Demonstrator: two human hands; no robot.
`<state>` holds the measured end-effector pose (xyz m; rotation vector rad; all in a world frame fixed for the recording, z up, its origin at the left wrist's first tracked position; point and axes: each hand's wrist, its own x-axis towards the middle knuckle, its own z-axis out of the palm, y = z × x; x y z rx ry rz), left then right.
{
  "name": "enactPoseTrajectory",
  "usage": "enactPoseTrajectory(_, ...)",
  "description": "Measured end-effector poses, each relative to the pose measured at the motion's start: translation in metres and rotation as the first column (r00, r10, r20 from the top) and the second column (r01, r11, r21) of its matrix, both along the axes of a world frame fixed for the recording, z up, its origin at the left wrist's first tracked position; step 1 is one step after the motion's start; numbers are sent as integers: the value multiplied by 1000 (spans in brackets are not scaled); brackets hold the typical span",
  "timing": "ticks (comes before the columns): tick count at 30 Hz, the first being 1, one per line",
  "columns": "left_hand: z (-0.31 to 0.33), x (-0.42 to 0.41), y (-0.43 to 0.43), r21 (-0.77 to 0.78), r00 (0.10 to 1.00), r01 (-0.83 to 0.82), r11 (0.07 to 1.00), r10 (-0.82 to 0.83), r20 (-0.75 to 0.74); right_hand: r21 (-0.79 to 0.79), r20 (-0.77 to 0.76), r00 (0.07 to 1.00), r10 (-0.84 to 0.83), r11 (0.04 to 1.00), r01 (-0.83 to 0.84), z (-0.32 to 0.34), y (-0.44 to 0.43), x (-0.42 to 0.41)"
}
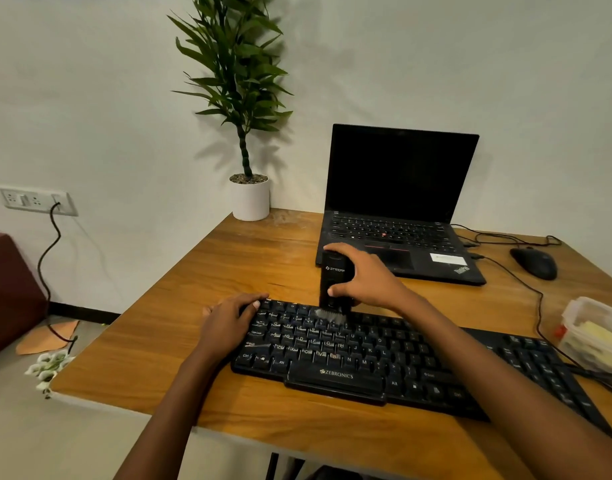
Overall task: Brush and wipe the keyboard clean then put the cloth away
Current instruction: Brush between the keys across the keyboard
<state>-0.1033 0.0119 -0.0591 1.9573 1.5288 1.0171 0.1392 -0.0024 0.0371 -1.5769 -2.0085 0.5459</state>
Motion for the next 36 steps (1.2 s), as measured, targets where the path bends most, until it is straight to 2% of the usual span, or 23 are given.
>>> enactPoseTrajectory(2,1,0,0,-2,999,-36,999,36,-35,46,149,989,-1,999,-6,12,0,-3)
enactPoseTrajectory(3,3,2,-1,3,997,-48,999,48,-57,96,164,986,4,995,-20,14,-3,-9)
enactPoseTrajectory(6,3,3,-3,1,999,-27,1000,27,-41,170,17,995,98,980,-100,6,-14,-31)
enactPoseTrajectory(9,2,0,-3,-5,1000,1,1000,-1,12,192,63,993,101,975,-111,-12,-16,-31)
enactPoseTrajectory(12,5,3,-5,0,999,-37,999,37,-34,106,22,1000,21,994,-24,-11,-10,-13)
enactPoseTrajectory(14,6,5,-6,-4,998,-51,999,51,-42,44,85,996,-11,999,7,0,-4,-6)
enactPoseTrajectory(16,5,4,-6,4,1000,-24,1000,24,4,60,123,992,-15,998,8,11,-1,-13)
enactPoseTrajectory(21,4,3,-5,15,999,-14,1000,14,32,138,-63,997,48,990,-38,-5,-10,-46)
enactPoseTrajectory(25,1,3,-3,7,999,-18,1000,18,47,60,-30,1000,-7,998,9,-11,-2,-29)
enactPoseTrajectory(28,0,2,-3,3,998,-15,1000,14,69,41,76,997,-14,999,11,5,5,-23)
enactPoseTrajectory(30,2,3,-3,4,999,-31,1000,31,41,105,62,998,1,994,-8,9,3,-35)
enactPoseTrajectory(33,5,5,-6,18,994,-86,996,87,-61,171,-37,996,77,983,-70,-5,-4,-54)
enactPoseTrajectory(36,9,7,-9,20,993,-90,996,91,-75,136,-25,997,79,988,-75,-15,-1,-42)
